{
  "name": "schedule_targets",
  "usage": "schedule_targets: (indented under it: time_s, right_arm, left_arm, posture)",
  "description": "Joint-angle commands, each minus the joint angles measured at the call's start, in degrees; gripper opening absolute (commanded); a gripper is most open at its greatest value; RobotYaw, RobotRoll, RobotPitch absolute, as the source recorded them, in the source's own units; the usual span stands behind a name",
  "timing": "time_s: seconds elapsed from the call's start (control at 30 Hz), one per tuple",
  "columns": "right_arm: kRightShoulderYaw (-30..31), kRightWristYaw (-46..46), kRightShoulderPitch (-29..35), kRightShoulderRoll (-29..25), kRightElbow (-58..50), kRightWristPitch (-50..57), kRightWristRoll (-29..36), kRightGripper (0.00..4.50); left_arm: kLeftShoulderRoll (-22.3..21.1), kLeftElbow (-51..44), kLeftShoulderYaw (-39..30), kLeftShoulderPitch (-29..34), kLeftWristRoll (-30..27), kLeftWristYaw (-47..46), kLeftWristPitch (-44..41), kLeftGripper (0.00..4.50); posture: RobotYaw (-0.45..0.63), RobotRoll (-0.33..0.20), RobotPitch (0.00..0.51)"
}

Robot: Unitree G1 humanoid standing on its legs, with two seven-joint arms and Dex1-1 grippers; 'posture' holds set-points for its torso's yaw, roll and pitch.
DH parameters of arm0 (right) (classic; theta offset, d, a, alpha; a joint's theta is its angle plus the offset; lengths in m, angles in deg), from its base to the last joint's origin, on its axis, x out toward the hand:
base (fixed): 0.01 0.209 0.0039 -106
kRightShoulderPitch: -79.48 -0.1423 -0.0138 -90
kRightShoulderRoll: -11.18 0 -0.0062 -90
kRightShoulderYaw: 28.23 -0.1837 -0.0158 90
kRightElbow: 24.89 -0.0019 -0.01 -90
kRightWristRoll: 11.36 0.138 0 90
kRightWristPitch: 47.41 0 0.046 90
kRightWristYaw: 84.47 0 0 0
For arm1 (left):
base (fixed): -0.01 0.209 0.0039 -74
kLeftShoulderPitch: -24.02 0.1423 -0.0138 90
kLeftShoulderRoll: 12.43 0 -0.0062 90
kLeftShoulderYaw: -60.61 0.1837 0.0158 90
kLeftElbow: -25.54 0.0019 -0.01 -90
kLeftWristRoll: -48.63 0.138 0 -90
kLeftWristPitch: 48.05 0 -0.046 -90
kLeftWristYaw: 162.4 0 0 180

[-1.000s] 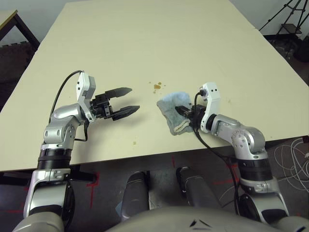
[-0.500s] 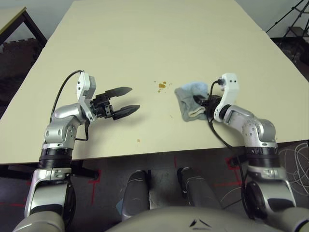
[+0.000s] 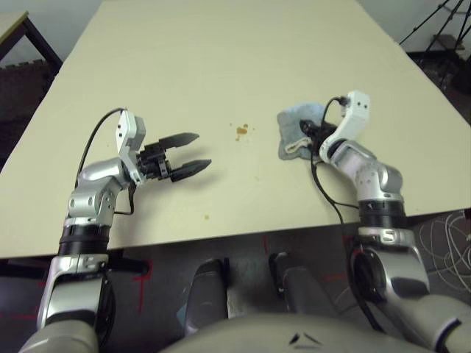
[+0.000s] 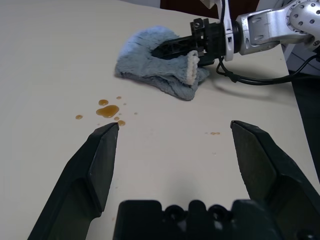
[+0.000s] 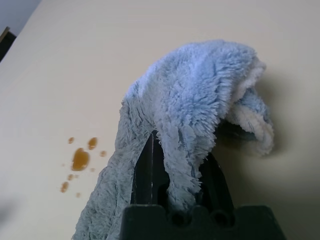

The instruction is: Wipe the water off the table with a rag.

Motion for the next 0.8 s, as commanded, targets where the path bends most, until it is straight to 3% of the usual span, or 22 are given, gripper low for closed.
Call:
schedule_targets:
  time_s: [0.03,0.37,0.8]
  right_arm:
    - [1.5,0.6,-2.2,1.6,6.0,-3.3,-1.5,0.09]
    - [4.2,5.2,-6.9,4.0,18.2,-7.6,-4.6,0.09]
    - [13.2,13.8,-7.6,11.8,18.1,-3.0,-6.4,0.09]
  left_arm:
    - [-0.8,-0.1,-0.7,0.5,0.2,-0.3,0.1,4.5]
    - [-2.6,-0.7,-2.6,2.5,0.3,-0.4,0.7,4.5]
    - [-2.9,-1.1,-3.6,3.6,0.2,-1.4,1.2,4.5]
  posture:
    - [-0.09,0.0,0.131]
    - [-0.05,0.0,0.135]
    - [-0.03,0.0,0.137]
